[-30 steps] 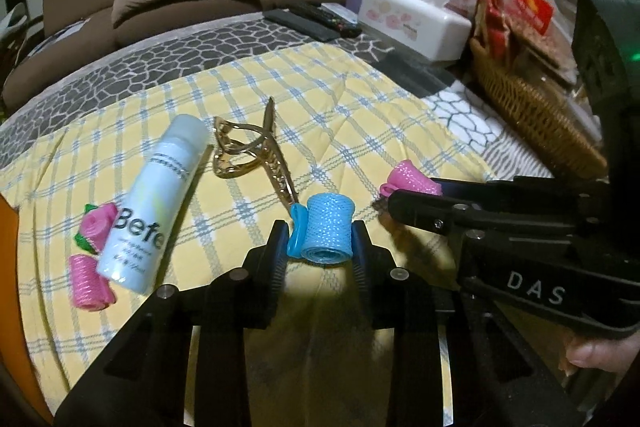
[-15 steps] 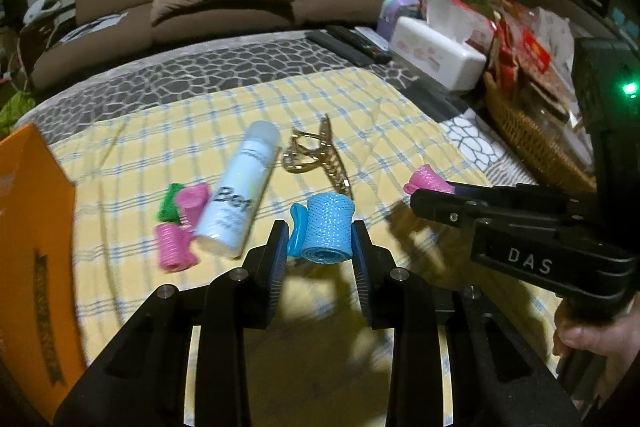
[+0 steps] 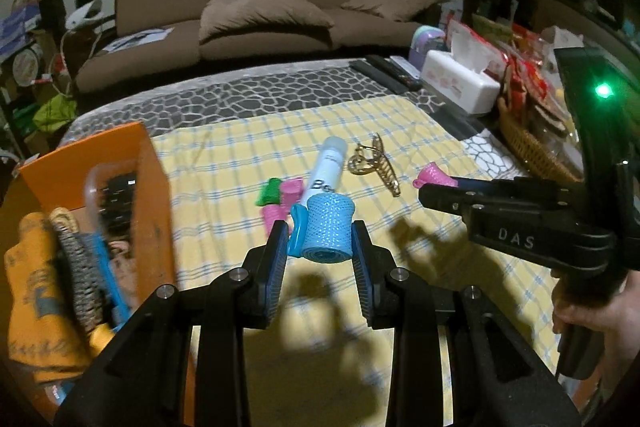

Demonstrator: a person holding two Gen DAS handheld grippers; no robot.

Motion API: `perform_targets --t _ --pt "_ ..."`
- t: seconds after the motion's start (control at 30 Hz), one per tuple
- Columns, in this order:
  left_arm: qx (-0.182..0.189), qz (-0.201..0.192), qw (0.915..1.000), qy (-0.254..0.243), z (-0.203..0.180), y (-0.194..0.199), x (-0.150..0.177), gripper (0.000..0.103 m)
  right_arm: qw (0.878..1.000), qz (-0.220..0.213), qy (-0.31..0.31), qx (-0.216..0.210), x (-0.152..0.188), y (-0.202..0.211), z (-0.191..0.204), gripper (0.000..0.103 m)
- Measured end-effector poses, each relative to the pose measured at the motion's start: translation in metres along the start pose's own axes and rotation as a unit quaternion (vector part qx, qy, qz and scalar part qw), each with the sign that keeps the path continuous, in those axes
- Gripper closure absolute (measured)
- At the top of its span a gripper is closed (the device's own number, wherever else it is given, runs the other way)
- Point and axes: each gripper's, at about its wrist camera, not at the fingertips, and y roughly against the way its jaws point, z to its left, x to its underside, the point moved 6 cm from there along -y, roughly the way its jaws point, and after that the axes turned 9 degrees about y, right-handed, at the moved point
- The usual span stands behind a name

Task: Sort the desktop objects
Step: 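Carry the blue roller in the left gripper over the orange box, then lower the blue roller into the box and open the left gripper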

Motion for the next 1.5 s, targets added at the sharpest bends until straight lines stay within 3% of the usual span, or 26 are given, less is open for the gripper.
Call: perform_targets --t 0.97,1.3,1.5 --pt "-0.074 -0.040 0.9935 0.077 0.148 0.095 0.026 0.074 0.993 -0.002 0.089 -0.073 -0.015 -0.010 0.184 0.074" --pt "-0.078 -0.035 0.9911 0.102 0.189 0.102 0.038 0.074 0.989 0.005 0.113 -0.099 -0.016 -0.025 0.233 0.074" --pt "-0.065 -0.026 0.9931 0.094 0.186 0.097 0.045 0.074 0.989 0.000 0.120 -0.090 -0.019 -0.025 0.240 0.074"
